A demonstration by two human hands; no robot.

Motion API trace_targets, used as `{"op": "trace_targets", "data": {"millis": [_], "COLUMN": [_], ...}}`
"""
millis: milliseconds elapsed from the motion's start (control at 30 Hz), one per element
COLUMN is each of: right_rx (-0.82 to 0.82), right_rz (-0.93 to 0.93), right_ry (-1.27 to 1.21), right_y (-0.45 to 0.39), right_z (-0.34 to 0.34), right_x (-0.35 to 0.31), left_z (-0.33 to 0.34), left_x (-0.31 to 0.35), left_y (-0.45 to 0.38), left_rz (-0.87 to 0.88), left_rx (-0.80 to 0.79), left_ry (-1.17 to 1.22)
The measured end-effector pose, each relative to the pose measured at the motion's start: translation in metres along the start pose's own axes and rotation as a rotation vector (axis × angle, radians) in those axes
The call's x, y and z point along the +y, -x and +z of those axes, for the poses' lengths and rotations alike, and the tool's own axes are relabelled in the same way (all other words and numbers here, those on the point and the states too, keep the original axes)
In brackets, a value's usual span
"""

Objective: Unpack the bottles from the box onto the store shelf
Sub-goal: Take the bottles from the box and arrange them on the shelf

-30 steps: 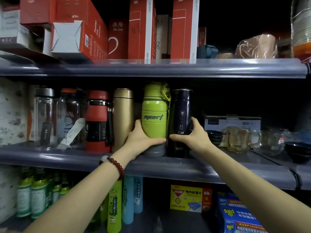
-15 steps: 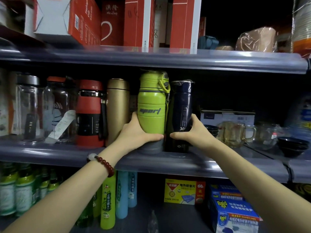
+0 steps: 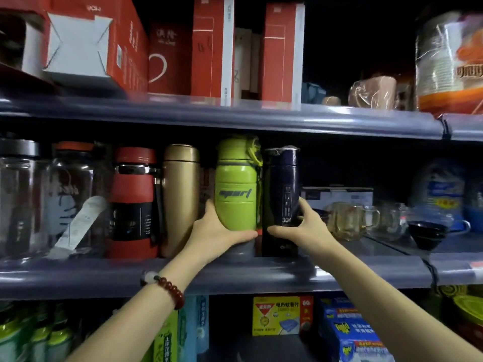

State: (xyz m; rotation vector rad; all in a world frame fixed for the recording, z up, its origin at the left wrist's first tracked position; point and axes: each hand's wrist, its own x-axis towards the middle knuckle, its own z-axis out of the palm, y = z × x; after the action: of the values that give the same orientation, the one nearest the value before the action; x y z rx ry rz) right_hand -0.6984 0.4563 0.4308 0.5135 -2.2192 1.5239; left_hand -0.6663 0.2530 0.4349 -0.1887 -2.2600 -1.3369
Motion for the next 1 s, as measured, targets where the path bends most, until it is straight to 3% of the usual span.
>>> {"op": "trace_targets", "data": {"millis": [267,600,833,1000], "right_rx": [0.006,-0.043,-0.023,0.058], "right_rz": [0.025,0.134,0.112,0.028], "right_ry": [0.037,0.169,0.646,0.823], "right_y": [0.015,0.023,0.043,0.060], "right_z": [0.003,0.005,0.002,0.003], "right_x": [-0.010,-0.020,-0.028,-0.046], "left_z": [0.001,-0.007,-0.015,-0.033], "left_x": [0.004,0.012,0.014,0.011], "left_y": [0.004,0.024,0.049,0.057], "left_rz": [-0.051,-0.164,-0.053,0.007], "left_rx": [-0.009,-0.112,-0.043,-0.024], "left_ry": [-0.031,-0.519,-0.796,-0.801]}}
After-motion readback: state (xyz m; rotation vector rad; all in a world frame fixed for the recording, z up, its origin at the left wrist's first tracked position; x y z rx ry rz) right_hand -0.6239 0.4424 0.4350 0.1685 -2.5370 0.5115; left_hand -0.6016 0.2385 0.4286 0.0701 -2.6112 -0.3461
